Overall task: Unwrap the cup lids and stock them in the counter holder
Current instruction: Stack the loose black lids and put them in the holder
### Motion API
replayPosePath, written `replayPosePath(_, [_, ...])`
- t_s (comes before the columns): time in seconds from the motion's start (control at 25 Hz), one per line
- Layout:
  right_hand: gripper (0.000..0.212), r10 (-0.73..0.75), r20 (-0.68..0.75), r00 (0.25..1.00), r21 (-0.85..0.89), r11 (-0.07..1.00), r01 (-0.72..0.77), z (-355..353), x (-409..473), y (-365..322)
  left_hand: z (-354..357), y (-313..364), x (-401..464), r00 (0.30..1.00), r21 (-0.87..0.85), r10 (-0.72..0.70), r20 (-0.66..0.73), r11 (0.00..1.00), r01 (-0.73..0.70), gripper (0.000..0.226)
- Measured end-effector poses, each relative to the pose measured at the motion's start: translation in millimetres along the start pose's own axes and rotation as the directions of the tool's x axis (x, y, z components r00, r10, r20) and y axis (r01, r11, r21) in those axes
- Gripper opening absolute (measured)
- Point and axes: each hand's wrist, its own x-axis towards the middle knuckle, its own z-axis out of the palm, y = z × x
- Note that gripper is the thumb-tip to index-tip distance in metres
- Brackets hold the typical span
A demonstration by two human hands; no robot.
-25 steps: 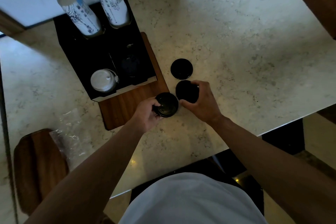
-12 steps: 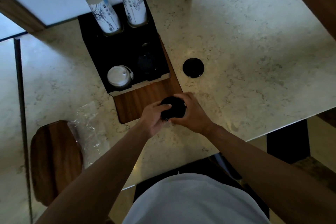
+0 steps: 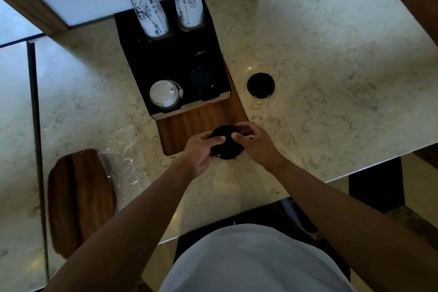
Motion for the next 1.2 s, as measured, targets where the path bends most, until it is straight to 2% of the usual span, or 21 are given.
replayPosePath(0.24, [0.036,0.100,0.044,0.994,0.214,0.971,-0.107,4,3,1,-6,4,-1,1.000,0.050,-0.029,0.007,0.998,0.029,0.042])
replayPosePath(0.6, [0.032,0.149,0.103,0.984,0.314,0.933,-0.174,-5,19,-3,3,12,1,0.996,-0.110,-0.090,0.017,0.990,0.091,0.030])
replayPosePath(0.8, [0.022,0.150,0.206,0.967,0.355,0.909,-0.217,-21,45,-7,12,25,9,0.997,-0.106,-0.076,0.006,0.991,0.076,0.035])
replayPosePath(0.84, [0.022,0.160,0.183,0.970,0.345,0.914,-0.215,-23,50,-9,13,27,11,0.997,-0.114,-0.076,-0.007,0.991,0.075,0.035])
replayPosePath(0.88, [0.022,0.167,0.092,0.982,0.272,0.944,-0.186,-27,58,-11,14,29,14,0.997,-0.124,-0.079,-0.023,0.989,0.076,0.036])
replayPosePath(0.92, [0.023,0.149,-0.053,0.987,0.123,0.982,-0.141,-31,66,-13,14,30,16,0.996,-0.137,-0.084,-0.039,0.987,0.078,0.037])
replayPosePath(1.0, [0.025,0.022,-0.279,0.960,-0.189,0.979,-0.077,-40,85,-18,15,31,22,0.993,-0.162,-0.098,-0.069,0.983,0.086,0.037])
replayPosePath(1.08, [0.035,-0.093,-0.336,0.937,-0.346,0.938,-0.030,-48,101,-23,14,31,27,0.990,-0.166,-0.106,-0.092,0.982,0.090,0.036])
replayPosePath(1.2, [0.061,-0.224,-0.336,0.915,-0.566,0.824,-0.006,-58,123,-25,12,29,31,0.989,-0.136,-0.105,-0.108,0.987,0.090,0.034])
